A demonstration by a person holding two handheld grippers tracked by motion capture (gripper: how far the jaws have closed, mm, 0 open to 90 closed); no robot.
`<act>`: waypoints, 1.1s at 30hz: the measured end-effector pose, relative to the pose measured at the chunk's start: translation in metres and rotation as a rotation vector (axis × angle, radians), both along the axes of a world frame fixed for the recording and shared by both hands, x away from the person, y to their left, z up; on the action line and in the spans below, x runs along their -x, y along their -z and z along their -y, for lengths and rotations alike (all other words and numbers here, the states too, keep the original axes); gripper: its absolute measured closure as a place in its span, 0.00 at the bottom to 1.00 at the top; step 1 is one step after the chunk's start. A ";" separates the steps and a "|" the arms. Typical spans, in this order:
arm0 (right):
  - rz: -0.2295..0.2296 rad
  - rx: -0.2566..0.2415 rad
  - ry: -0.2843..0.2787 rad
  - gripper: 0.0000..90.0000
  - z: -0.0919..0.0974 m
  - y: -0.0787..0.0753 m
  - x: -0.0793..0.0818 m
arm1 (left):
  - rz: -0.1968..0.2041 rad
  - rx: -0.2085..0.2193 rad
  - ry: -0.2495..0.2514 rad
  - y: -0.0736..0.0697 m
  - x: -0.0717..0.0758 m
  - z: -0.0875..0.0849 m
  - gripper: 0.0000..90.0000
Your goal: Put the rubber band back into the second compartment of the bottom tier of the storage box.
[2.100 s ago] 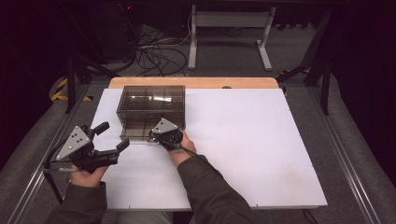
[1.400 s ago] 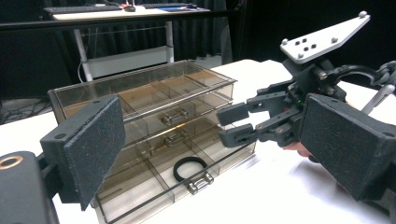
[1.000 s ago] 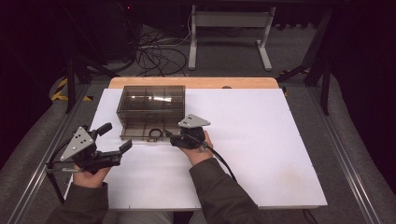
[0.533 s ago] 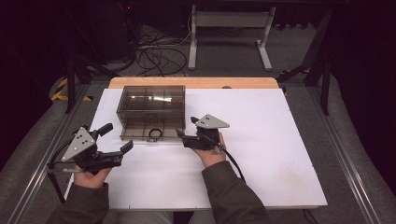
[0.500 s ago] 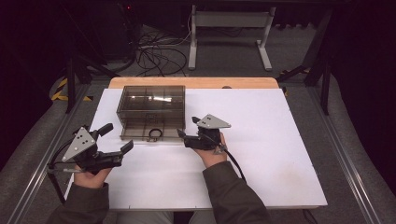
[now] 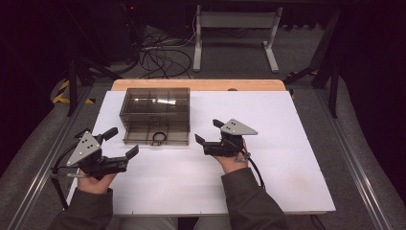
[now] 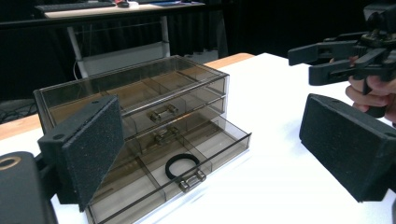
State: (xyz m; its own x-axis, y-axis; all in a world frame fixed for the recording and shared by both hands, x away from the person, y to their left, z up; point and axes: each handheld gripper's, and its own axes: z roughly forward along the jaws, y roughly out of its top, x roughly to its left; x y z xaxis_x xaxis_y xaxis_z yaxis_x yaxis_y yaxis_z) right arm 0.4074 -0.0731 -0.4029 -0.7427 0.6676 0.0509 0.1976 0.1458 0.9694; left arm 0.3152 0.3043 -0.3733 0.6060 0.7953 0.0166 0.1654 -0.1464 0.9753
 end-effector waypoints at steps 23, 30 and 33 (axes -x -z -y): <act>0.007 -0.055 0.017 0.05 0.061 -0.011 0.018 | 0.003 -0.009 0.001 -0.001 0.002 0.002 0.08; 0.018 -0.079 0.035 0.02 0.079 -0.014 0.023 | 0.008 -0.015 0.004 -0.002 0.003 0.002 0.08; 0.018 -0.092 0.043 0.01 0.086 -0.015 0.026 | 0.008 -0.017 0.005 -0.002 0.003 0.002 0.08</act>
State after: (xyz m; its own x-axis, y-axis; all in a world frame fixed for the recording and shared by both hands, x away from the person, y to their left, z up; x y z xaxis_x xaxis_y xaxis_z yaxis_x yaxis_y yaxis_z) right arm 0.3817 -0.1592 -0.3876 -0.7145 0.6923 0.1006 0.1844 0.0476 0.9817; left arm 0.3120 0.3027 -0.3712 0.6100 0.7917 0.0349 0.1564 -0.1634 0.9741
